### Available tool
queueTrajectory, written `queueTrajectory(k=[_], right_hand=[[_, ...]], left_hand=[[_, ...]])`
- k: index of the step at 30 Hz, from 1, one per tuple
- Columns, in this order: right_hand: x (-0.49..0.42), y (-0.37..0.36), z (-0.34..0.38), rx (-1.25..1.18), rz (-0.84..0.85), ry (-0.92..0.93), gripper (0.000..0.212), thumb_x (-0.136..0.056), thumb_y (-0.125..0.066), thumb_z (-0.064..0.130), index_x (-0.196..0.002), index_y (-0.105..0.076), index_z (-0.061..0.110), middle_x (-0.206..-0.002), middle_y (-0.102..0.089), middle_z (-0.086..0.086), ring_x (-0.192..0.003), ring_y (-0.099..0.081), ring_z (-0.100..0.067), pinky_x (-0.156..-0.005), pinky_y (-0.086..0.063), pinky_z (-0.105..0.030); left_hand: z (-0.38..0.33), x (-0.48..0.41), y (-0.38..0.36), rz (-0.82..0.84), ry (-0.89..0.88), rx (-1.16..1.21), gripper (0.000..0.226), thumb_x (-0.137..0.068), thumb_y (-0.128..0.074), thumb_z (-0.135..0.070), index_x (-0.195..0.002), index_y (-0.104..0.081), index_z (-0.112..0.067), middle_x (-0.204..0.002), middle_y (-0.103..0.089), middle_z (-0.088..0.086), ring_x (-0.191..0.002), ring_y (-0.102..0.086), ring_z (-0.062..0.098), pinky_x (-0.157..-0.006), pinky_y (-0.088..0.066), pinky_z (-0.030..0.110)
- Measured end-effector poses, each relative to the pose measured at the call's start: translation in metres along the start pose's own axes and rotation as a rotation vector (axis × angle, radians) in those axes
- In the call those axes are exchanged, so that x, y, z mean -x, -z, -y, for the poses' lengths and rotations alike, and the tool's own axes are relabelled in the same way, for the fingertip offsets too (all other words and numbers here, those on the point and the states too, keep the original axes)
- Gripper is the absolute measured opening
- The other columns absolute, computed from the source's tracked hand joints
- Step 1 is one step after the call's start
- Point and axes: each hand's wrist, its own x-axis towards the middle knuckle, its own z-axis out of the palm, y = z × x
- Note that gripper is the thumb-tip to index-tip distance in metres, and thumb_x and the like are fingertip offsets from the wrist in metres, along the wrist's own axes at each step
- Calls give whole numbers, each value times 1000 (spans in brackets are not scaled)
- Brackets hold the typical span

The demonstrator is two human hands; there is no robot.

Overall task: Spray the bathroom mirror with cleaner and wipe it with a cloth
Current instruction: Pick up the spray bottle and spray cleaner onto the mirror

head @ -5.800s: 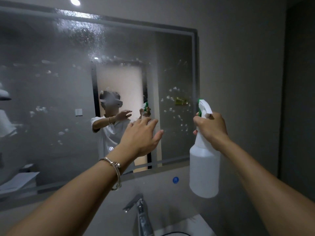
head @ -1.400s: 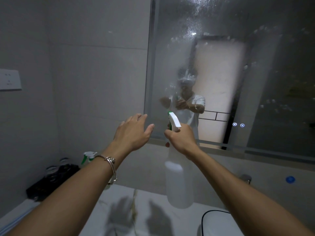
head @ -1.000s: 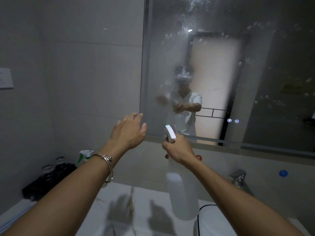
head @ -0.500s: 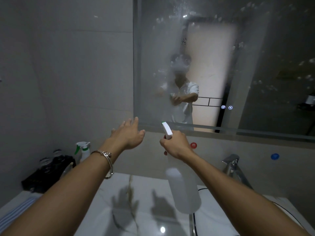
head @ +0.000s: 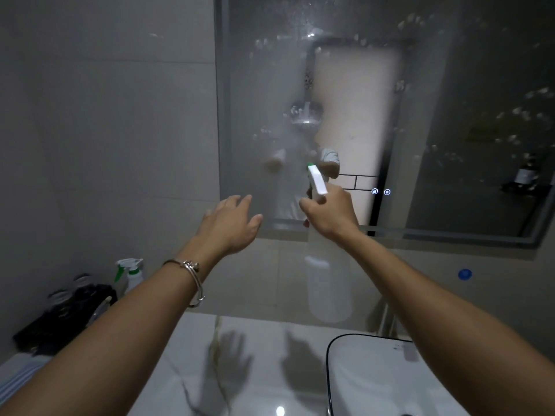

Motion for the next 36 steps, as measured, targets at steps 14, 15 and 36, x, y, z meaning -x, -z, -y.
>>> queueTrajectory(k=[14, 15, 36], right_hand=[[23, 13, -33, 20, 117, -126, 12, -76, -59, 16, -76, -59, 5, -71, -68, -9, -50, -68, -15, -46, -50, -25], [28, 12, -36, 36, 140, -135, 8, -77, -60, 16, -73, -59, 9, -68, -67, -7, -49, -67, -13, -43, -44, -20], [31, 63, -75, 124, -16, -162, 12, -71, -55, 23, -67, -54, 12, -62, -63, -3, -54, -67, -20, -56, -57, -40]], left_hand=[[-44, -2, -3, 23, -69, 6, 60, -97, -33, -47, -148, -22, -18, -154, -24, 7, -139, -26, 27, -110, -29, 47], [-46, 0, -5, 36, -75, 13, 60, -97, -33, -47, -148, -22, -18, -154, -24, 7, -139, -26, 27, -110, -29, 46], [-104, -3, -16, 66, -191, 54, 57, -98, -33, -46, -146, -26, -16, -153, -26, 8, -138, -27, 27, -110, -30, 47]])
